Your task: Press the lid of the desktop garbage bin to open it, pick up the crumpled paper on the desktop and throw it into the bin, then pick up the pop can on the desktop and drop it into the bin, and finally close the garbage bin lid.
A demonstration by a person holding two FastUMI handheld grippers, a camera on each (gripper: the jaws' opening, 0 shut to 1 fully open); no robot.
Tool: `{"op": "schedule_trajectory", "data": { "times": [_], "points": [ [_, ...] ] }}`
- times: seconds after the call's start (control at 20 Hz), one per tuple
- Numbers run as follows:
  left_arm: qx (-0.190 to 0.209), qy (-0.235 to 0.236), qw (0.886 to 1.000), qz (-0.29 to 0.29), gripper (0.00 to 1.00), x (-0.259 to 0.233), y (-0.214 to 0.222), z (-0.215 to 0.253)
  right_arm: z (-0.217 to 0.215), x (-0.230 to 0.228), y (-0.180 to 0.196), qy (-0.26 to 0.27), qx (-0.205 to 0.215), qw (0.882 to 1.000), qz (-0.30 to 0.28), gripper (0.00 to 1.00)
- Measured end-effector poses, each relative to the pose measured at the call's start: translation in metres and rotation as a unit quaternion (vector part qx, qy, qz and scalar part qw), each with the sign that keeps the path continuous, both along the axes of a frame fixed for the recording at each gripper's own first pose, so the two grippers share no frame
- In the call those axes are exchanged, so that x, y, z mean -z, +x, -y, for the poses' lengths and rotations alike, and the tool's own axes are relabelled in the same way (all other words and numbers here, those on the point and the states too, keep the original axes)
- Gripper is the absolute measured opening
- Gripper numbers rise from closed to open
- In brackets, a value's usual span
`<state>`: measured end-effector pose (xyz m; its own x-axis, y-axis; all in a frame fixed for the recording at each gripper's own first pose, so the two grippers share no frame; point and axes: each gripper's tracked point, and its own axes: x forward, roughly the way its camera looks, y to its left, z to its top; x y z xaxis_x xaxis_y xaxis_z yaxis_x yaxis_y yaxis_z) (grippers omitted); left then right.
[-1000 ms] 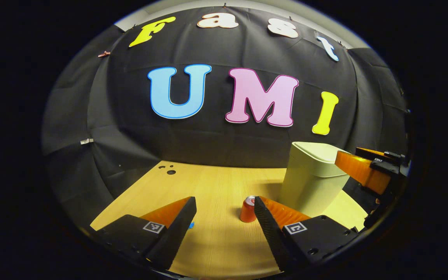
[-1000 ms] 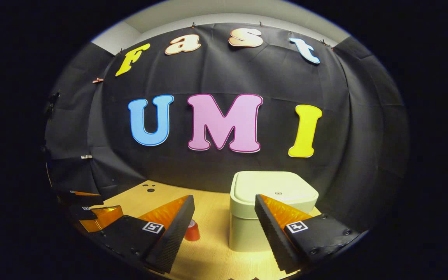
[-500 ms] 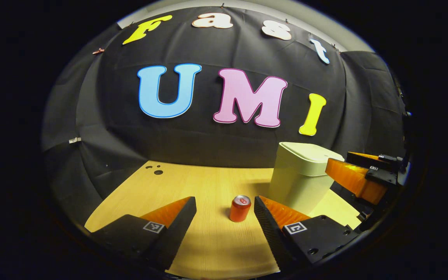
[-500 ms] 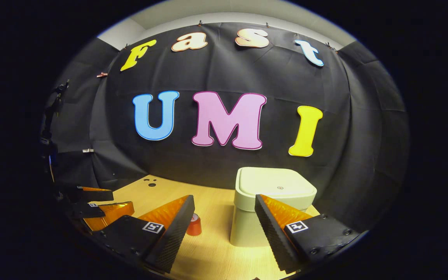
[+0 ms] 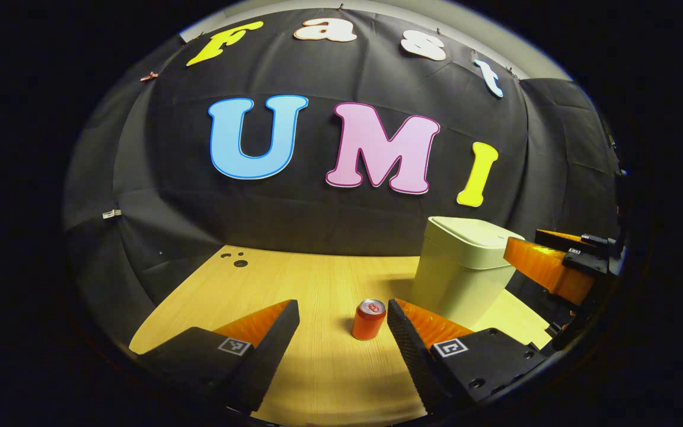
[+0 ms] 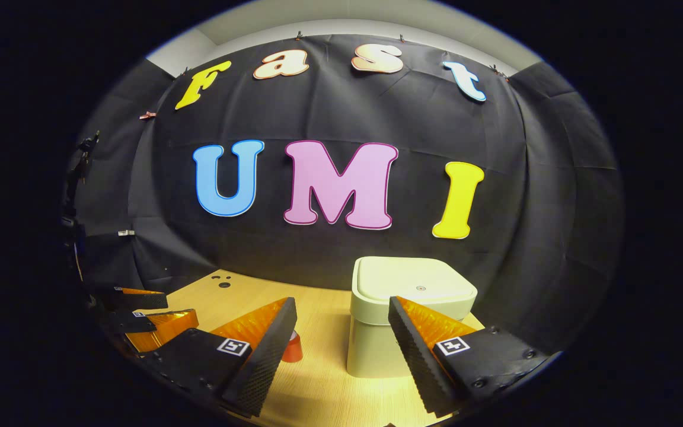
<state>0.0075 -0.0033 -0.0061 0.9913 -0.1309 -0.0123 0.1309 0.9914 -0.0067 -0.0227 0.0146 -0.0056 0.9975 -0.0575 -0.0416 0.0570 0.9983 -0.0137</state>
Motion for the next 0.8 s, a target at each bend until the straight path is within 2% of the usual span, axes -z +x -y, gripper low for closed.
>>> {"op": "schedule_trajectory", "data": {
  "times": [0.65, 0.75, 0.8],
  "points": [
    [-0.003, -0.002, 1.000, -0.008, 0.96, 0.005, 0.003, -0.010, -0.001, -0.002, 0.000, -0.008, 0.011, 1.000, -0.002, 0.94],
    [-0.001, -0.002, 1.000, -0.009, 0.96, 0.005, 0.004, -0.009, 0.003, -0.002, 0.002, -0.013, 0.017, 1.000, -0.003, 0.84],
    [-0.001, -0.001, 1.000, -0.008, 0.96, 0.005, 0.005, -0.009, 0.003, -0.002, 0.002, -0.011, 0.016, 1.000, -0.004, 0.72]
  ]
}}
